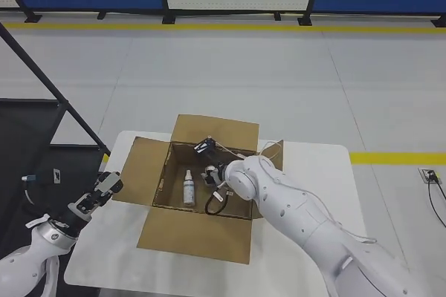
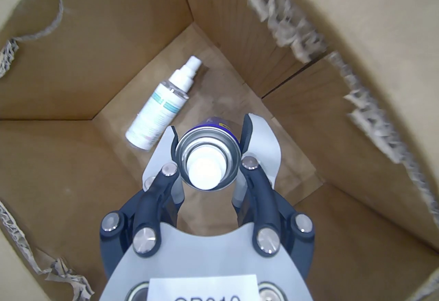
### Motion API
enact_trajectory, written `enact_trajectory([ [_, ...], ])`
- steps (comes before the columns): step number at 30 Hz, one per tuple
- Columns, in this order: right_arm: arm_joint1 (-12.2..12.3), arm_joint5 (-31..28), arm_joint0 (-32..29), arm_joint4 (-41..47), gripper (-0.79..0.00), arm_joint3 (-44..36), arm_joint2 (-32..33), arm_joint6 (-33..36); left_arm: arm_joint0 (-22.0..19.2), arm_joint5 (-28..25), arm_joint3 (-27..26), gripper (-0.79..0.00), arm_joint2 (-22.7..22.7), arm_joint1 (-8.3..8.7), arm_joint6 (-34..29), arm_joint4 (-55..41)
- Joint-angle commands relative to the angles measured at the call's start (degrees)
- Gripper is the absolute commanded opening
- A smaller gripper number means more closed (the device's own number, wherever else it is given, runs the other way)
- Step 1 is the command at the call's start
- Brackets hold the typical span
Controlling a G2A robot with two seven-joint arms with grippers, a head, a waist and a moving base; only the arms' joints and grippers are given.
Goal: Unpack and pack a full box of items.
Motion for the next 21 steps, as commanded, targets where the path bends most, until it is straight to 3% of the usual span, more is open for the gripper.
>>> enact_trajectory([
  [1,1.28,3.46,-1.35,-2.44,-0.785,-4.98,1.3,0.04,0.0,0.0,0.0,0.0,0.0,0.0,0.0,0.0],
  [6,6.2,12.81,-8.03,-11.55,-0.785,-22.52,7.27,2.71,0.0,0.0,0.0,0.0,0.0,0.0,0.0,0.0],
  [11,12.33,20.21,-20.78,-24.52,-0.785,-45.32,18.93,8.21,0.0,0.0,0.0,0.0,0.0,0.0,0.0,0.0],
  [16,16.5,22.09,-36.32,-34.12,-0.785,-65.86,32.73,10.5,0.0,0.0,0.0,0.0,0.0,0.0,0.0,0.0],
  [21,18.28,22.17,-49.16,-35.68,-0.785,-77.97,44.12,8.02,0.0,0.0,0.0,0.0,0.0,0.0,0.0,0.0],
])
